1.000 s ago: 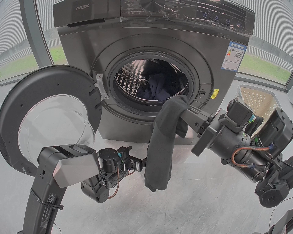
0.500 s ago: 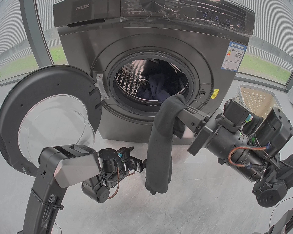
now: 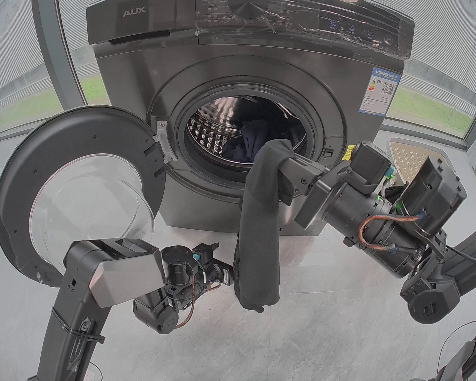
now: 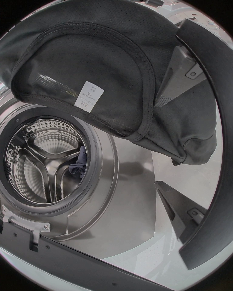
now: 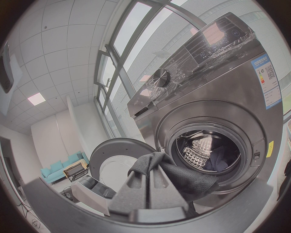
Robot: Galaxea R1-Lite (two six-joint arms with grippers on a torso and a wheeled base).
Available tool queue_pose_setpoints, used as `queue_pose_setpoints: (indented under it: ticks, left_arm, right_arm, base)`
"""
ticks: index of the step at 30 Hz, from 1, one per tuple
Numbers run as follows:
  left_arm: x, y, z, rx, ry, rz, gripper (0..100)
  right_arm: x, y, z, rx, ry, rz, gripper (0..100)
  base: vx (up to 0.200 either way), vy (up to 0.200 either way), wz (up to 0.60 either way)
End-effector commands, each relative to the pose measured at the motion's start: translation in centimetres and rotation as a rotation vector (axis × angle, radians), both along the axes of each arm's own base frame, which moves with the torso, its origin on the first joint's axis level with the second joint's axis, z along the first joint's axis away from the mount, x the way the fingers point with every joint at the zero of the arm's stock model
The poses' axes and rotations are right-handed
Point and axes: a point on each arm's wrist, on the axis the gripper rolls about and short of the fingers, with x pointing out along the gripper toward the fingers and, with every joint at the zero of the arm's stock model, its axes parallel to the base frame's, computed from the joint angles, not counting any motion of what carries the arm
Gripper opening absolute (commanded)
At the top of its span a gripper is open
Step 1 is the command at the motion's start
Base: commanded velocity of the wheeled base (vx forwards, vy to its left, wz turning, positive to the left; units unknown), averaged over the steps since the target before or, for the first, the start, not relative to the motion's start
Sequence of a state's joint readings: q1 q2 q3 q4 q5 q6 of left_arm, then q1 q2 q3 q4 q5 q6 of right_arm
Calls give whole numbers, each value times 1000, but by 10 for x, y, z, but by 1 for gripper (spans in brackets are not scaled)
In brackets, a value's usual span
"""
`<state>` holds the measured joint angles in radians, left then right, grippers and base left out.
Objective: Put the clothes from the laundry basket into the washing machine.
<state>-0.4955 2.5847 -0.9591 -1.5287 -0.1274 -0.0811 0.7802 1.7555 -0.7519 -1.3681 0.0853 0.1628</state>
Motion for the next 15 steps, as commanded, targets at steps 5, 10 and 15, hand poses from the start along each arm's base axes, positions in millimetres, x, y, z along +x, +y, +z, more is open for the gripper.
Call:
queue_pose_setpoints:
  ticks: [5, 10, 15]
  left_arm:
    - [0, -4, -1, 1, 5, -6, 100]
    - [8, -9, -2, -5, -6, -1, 100]
    - [9, -15, -4, -4, -7, -15, 100]
  right_arm:
    - [-4, 0, 2, 5, -5, 7, 0]
    - [-9, 5, 2, 4, -3, 29, 0]
    - [-10, 7, 1, 2, -1, 37, 0]
  base:
    - [0, 0, 0]
    - [0, 0, 0]
    - [0, 0, 0]
